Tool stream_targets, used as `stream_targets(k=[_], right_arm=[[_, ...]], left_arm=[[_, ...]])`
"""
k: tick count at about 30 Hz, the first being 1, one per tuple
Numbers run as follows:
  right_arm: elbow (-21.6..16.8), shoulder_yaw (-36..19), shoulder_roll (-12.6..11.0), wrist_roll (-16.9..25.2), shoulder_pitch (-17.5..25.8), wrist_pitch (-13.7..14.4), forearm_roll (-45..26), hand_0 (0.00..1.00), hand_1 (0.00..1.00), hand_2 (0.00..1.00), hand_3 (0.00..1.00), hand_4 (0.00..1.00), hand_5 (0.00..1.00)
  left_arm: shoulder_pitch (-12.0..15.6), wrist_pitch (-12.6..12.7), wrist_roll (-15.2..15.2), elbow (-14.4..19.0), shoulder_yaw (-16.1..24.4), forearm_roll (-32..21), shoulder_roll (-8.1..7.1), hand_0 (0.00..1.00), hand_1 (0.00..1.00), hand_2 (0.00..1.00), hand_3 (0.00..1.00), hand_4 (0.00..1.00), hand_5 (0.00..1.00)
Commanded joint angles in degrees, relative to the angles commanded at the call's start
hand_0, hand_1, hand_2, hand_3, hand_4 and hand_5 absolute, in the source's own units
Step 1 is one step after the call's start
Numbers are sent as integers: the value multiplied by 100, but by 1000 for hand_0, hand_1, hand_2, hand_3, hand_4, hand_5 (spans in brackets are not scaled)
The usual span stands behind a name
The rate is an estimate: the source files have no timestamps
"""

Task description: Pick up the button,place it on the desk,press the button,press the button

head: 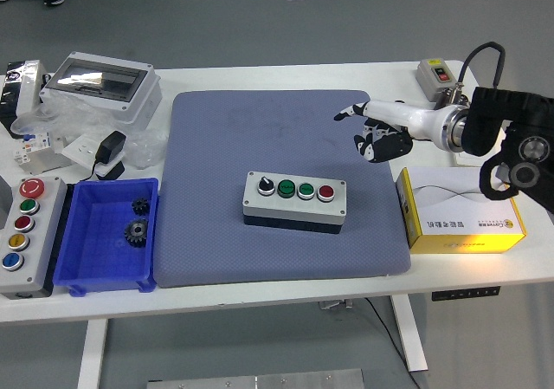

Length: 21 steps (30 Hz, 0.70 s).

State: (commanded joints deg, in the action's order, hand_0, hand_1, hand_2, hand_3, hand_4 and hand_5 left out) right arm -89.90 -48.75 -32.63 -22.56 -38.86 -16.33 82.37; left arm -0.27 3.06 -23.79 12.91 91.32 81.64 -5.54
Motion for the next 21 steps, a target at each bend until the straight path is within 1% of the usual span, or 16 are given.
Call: stream_targets(k=[1, 3, 5, 6, 7, 10, 12, 13, 16, 18, 19, 21], right_arm=[[81, -206, 189, 200, 206, 206, 172, 76, 193, 352, 958, 271, 184], [276, -653, 602, 646, 652, 653, 384, 76, 193, 352, 958, 271, 184], [488, -1105, 1009, 1111, 1084, 1119, 234, 76, 193, 352, 958, 271, 184], [590, -1272, 1172, 1301, 1252, 1309, 114, 76, 193, 352, 958, 271, 184], [676, -1424, 1331, 1508, 1418, 1515, 8, 347, 429, 606, 933, 416, 257], [992, -1769, 1789, 2197, 1895, 2182, -380, 347, 429, 606, 933, 416, 257], [1173, -1771, 2040, 2642, 2156, 2551, -643, 347, 429, 606, 933, 416, 257], [1259, -1746, 2143, 2868, 2273, 2718, -779, 446, 480, 617, 787, 478, 304], [1460, -1731, 2273, 3394, 2452, 3080, -1140, 446, 480, 617, 787, 478, 304], [1580, -1722, 2282, 3710, 2508, 3207, -1404, 446, 480, 617, 787, 478, 304], [1620, -1719, 2275, 3841, 2528, 3219, -1517, 504, 606, 657, 701, 524, 329], [1676, -1720, 2254, 4076, 2567, 3210, -1734, 504, 606, 657, 701, 524, 329]], left_arm=[[6, -1, -2, -1, 1, 9, 19, 689, 638, 609, 644, 683, 405], [23, -4, -4, -4, -7, 15, 64, 689, 638, 609, 644, 683, 405], [32, -15, -12, -5, -2, 44, 97, 689, 638, 609, 644, 683, 405], [31, -19, -14, -6, 5, 61, 107, 689, 638, 609, 644, 683, 405], [29, -23, -16, -6, 13, 79, 112, 690, 638, 609, 645, 682, 406], [7, -36, -14, -8, 48, 148, 120, 690, 638, 609, 645, 682, 406], [-13, -45, -11, -10, 67, 185, 121, 690, 638, 609, 645, 682, 406], [-25, -49, -7, -11, 76, 203, 121, 689, 638, 610, 645, 683, 407], [-52, -52, 6, -17, 78, 206, 121, 689, 638, 610, 645, 683, 407], [-64, -54, 11, -19, 77, 206, 125, 689, 638, 610, 645, 683, 407], [-67, -54, 10, -19, 78, 208, 126, 689, 638, 609, 646, 684, 409], [-70, -55, 9, -19, 80, 212, 128, 689, 638, 609, 646, 684, 409]])
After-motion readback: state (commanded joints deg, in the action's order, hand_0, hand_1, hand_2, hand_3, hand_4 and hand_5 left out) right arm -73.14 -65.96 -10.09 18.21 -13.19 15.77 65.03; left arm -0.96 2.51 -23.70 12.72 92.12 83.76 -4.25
